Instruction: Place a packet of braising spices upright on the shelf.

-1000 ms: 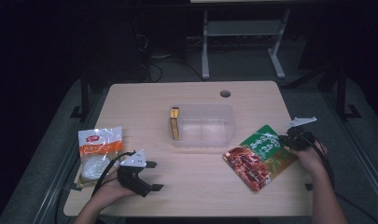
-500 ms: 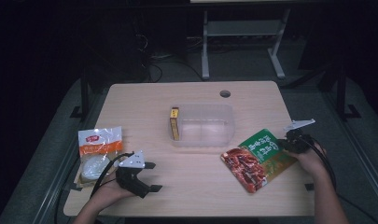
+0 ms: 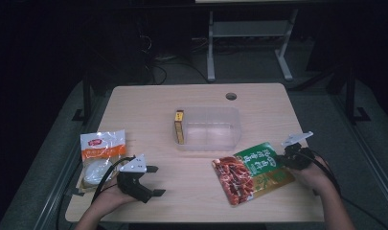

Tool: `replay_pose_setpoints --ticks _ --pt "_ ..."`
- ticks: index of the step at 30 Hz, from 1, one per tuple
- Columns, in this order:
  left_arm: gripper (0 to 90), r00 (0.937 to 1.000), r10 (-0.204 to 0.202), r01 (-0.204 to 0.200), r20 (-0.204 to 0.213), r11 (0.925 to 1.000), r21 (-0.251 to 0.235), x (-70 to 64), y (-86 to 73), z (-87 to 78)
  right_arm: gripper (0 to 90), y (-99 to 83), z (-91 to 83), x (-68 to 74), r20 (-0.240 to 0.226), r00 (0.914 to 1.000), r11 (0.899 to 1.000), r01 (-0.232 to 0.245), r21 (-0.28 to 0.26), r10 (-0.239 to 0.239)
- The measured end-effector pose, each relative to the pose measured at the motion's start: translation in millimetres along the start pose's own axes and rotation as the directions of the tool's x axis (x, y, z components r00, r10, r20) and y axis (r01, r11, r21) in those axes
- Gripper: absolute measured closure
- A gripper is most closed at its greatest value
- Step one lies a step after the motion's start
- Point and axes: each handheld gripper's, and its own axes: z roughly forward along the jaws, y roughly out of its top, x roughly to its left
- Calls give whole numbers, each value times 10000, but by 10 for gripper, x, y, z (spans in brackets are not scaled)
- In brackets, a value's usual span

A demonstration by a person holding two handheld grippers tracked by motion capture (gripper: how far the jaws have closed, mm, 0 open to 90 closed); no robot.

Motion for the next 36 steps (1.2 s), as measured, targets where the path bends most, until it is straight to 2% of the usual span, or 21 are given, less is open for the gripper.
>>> replay_pose_setpoints --ticks 4,6,9,11,14,18,19,22,23,24,25,26,27,29,30,32,33,34,35,36 --pt "121 10000 6 -6 46 10000 43 -5 0 7 900 60 22 189 -416 9975 9982 581 154 -574" --pt "121 9999 -60 60 83 10000 40 -5 -1 14 900 100 47 268 -622 9943 9961 871 140 -861" --pt "121 10000 -33 32 67 10000 79 3 -2 19 900 171 99 380 -1219 9861 9935 1140 52 -1125" --pt "121 10000 -40 40 68 10000 79 3 -2 21 900 191 113 410 -1340 9831 9920 1264 33 -1249" --pt "121 10000 55 -56 68 9999 121 0 -1 24 900 299 173 608 -1889 9664 9839 1787 71 -1742" --pt "121 9999 46 -48 153 9998 176 -27 8 58 900 379 225 778 -2201 9500 9737 2279 32 -2216" --pt "120 9997 131 -135 183 9997 218 -31 11 66 900 405 242 827 -2277 9432 9687 2483 -16 -2421" --pt "120 9994 244 -250 253 9993 270 -45 23 96 900 456 286 919 -2525 9294 9614 2749 -126 -2690" --pt "121 9995 153 -159 285 9996 237 -57 23 111 900 478 302 961 -2616 9234 9580 2863 -181 -2809" --pt "120 9995 153 -159 285 9996 237 -57 23 111 900 478 302 961 -2616 9234 9580 2863 -181 -2809" --pt "121 9994 157 -164 322 9996 235 -67 27 125 900 510 329 1020 -2690 9127 9496 3125 -262 -3078" --pt "121 9993 164 -171 331 9996 231 -71 33 131 900 515 328 1037 -2745 9127 9510 3082 -238 -3027" --pt "121 9993 199 -207 328 9995 242 -71 36 135 900 524 339 1053 -2713 9083 9462 3220 -329 -3185" --pt "121 9989 322 -332 348 9990 299 -69 51 147 900 526 335 1059 -2679 9076 9448 3254 -375 -3232" --pt "121 9989 322 -332 348 9990 299 -69 51 147 900 524 315 1053 -2642 9110 9474 3174 -414 -3168" --pt "121 9983 417 -433 410 9983 397 -89 89 190 843 517 256 1019 -2597 9201 9560 2860 -659 -2932" --pt "121 9982 406 -423 444 9984 380 -99 101 210 807 509 221 1013 -2595 9285 9641 2561 -701 -2656" --pt "121 9982 406 -423 444 9984 380 -99 101 210 807 509 221 1013 -2595 9285 9641 2561 -701 -2656" --pt "121 9978 451 -471 494 9981 398 -105 121 234 732 483 152 1003 -2613 9366 9720 2175 -889 -2335" --pt "121 9971 573 -594 492 9973 421 -114 151 272 695 471 131 1001 -2615 9396 9746 2025 -959 -2209"
